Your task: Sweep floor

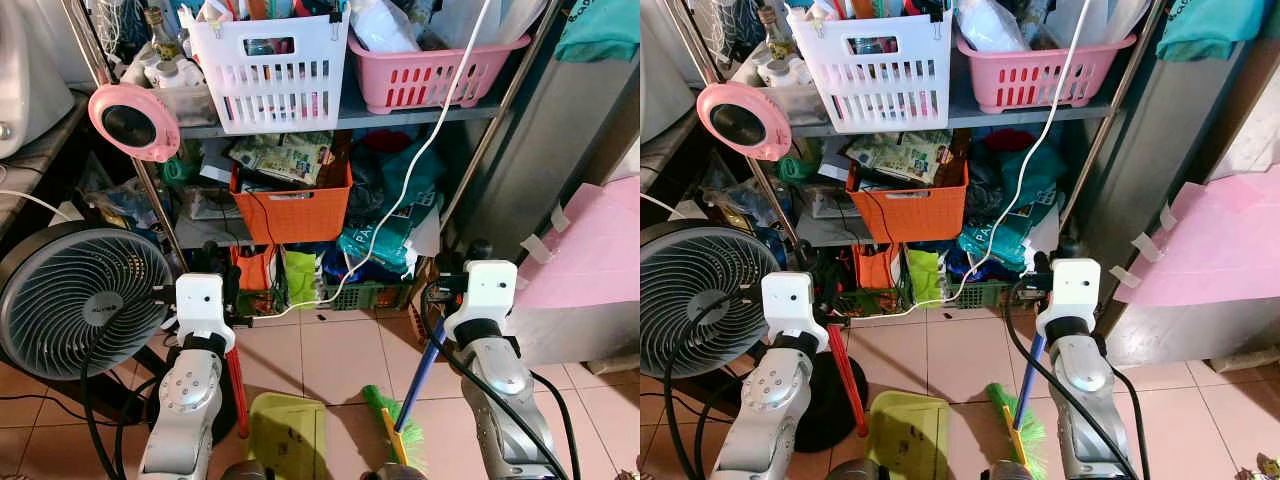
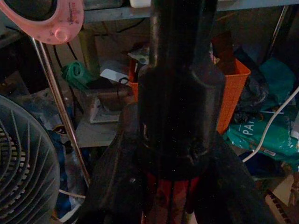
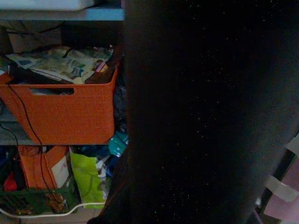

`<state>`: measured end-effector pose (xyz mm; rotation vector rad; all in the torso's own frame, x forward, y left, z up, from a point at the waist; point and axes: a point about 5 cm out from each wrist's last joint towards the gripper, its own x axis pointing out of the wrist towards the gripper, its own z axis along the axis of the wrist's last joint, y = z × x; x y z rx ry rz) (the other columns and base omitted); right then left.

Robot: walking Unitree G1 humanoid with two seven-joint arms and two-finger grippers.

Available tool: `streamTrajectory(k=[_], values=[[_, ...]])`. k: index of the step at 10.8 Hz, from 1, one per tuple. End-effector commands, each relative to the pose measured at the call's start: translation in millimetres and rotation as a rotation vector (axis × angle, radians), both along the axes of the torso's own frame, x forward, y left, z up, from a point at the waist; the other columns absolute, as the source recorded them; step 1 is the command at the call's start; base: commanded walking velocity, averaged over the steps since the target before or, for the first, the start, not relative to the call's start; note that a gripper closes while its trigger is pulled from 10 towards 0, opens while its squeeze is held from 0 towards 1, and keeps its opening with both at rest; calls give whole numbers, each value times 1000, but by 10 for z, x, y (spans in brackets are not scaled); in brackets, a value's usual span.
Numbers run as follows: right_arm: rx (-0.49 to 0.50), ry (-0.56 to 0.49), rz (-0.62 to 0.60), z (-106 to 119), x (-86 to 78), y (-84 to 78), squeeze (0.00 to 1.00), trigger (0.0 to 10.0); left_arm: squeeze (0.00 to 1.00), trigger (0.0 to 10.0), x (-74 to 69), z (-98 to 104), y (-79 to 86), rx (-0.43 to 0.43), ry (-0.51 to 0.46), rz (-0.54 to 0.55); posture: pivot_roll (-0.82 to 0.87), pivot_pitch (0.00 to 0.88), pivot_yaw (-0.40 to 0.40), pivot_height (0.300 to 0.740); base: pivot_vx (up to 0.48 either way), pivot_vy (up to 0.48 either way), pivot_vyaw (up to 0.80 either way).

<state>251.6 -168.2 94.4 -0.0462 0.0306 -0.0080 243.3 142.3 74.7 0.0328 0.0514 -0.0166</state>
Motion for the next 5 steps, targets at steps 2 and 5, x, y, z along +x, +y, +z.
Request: streamTrajectory(k=[2,5], values=[[129,42,63,286,446,84,0,10000,0,10000,404,334,-147,-223,9,-62,-47,0,102,740,0,0,0],[60,60,139,132,287,170,0,10000,0,10000,275,267,38,-110,6,8,-29,0,92,740,0,0,0]])
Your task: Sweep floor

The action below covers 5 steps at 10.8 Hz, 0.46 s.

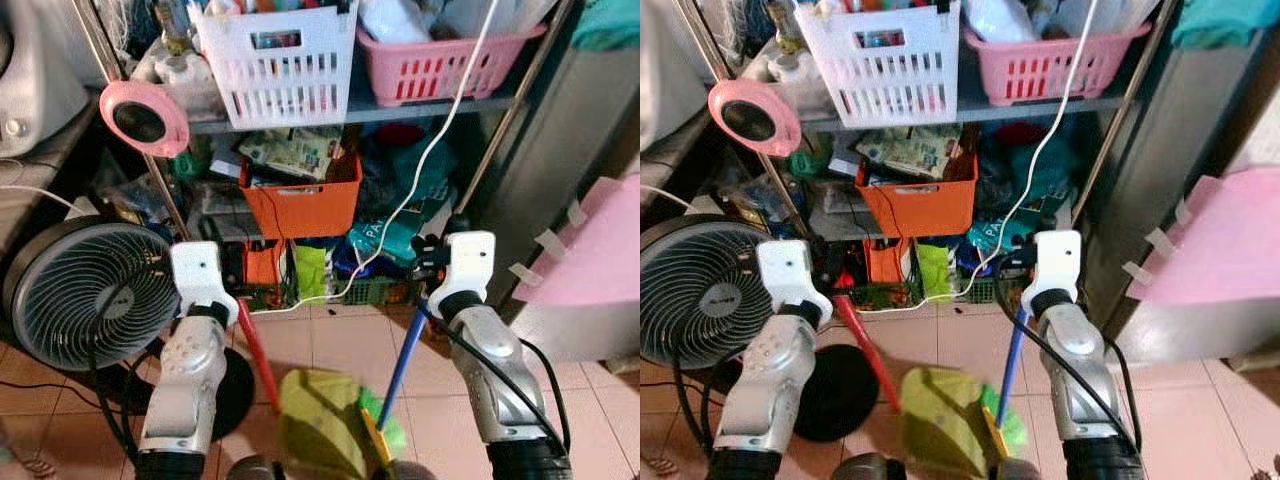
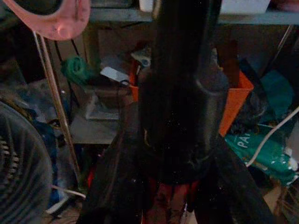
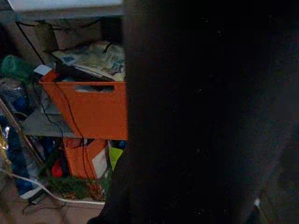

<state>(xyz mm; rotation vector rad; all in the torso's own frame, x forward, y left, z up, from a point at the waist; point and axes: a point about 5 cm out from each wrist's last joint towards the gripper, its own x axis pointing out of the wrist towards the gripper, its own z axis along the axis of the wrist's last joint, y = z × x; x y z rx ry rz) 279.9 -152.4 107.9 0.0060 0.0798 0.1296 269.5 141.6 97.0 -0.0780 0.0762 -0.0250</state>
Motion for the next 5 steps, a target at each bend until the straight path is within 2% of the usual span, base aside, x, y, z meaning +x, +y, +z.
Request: streamTrajectory(k=[1,2,4,5], values=[[-3,22,-27,-3,30,13,0,10000,0,10000,24,57,51,30,-17,11,-26,0,84,740,0,0,0],[-24,32,-55,-5,47,-5,0,10000,0,10000,18,50,26,30,1,-6,-25,0,80,740,0,0,0],[-49,-17,-43,51,56,-48,0,10000,0,10000,35,75,-42,28,-10,-32,-21,0,77,740,0,0,0],[-96,-25,-94,80,111,-128,0,10000,0,10000,69,139,-29,2,-35,-2,-21,0,77,740,0,0,0]])
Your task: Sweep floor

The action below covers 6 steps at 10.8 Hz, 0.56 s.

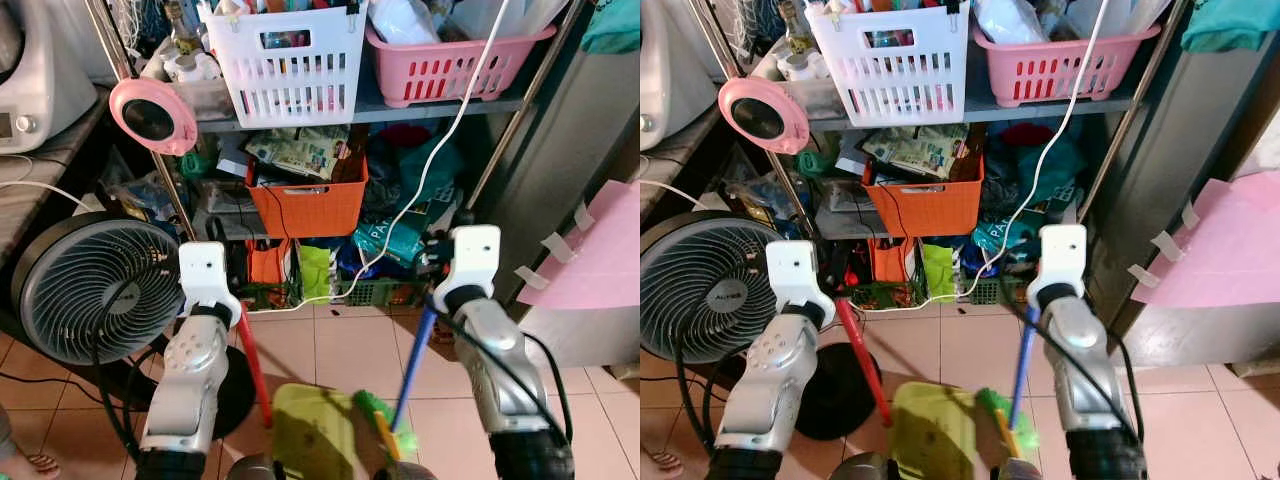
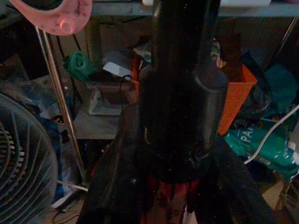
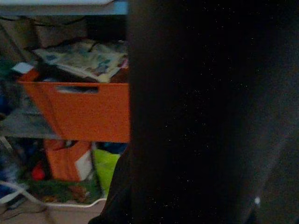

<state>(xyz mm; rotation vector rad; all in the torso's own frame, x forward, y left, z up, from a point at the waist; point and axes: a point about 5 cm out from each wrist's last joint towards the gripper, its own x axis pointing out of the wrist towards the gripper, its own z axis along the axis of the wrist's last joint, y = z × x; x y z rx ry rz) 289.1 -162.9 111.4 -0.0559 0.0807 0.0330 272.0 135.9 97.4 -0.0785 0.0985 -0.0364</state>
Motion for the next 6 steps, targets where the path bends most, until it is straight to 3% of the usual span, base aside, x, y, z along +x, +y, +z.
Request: streamTrajectory(k=[1,2,3,4,6], values=[[-39,-22,-49,39,30,-50,0,10000,0,10000,38,126,31,-19,-49,14,-25,0,79,740,0,0,0],[13,1,-62,-18,-1,-8,0,10000,0,10000,-22,44,38,-4,-13,20,-37,0,100,740,0,0,0],[-13,-13,-49,-5,-21,2,0,10000,0,10000,-52,12,20,-12,-3,15,-40,0,106,740,0,0,0],[47,-24,-41,-20,-47,12,0,10000,0,10000,-68,-7,-21,-8,-9,16,-42,0,97,740,0,0,0],[63,0,-81,-98,-94,-61,0,10000,0,10000,-38,39,-58,-8,-21,22,-21,0,84,740,0,0,0]])
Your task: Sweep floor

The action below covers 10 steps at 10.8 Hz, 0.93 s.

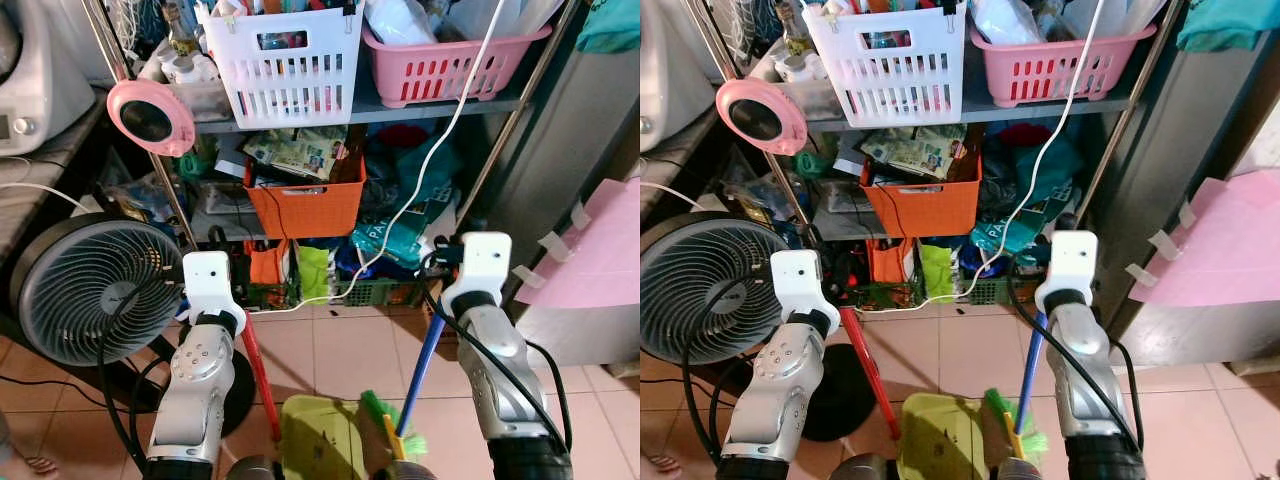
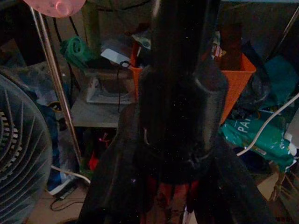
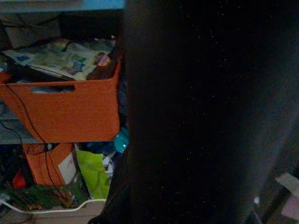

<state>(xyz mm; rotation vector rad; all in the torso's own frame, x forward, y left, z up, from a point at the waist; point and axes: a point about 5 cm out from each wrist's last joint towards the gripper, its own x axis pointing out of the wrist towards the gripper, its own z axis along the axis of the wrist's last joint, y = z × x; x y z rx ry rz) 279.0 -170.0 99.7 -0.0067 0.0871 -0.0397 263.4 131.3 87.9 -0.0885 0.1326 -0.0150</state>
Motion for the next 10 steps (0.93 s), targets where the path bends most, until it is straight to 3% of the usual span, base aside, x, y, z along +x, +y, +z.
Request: streamTrajectory(k=[1,3,5,9,10], values=[[50,24,-3,-51,-24,12,0,10000,0,10000,38,173,26,6,-84,24,-27,0,97,740,0,0,0],[61,-11,-10,11,16,30,0,10000,0,10000,-17,23,96,-43,-9,70,-42,0,110,740,0,0,0],[60,-26,29,52,104,76,0,10000,0,10000,111,115,-24,-55,-43,16,-41,0,89,740,0,0,-650],[53,-28,18,61,127,16,0,10000,0,10000,90,101,6,-58,-41,35,-40,0,80,740,0,0,-753],[51,-31,19,63,133,17,0,10000,0,10000,88,96,3,-59,-38,32,-39,0,81,740,0,0,0]])
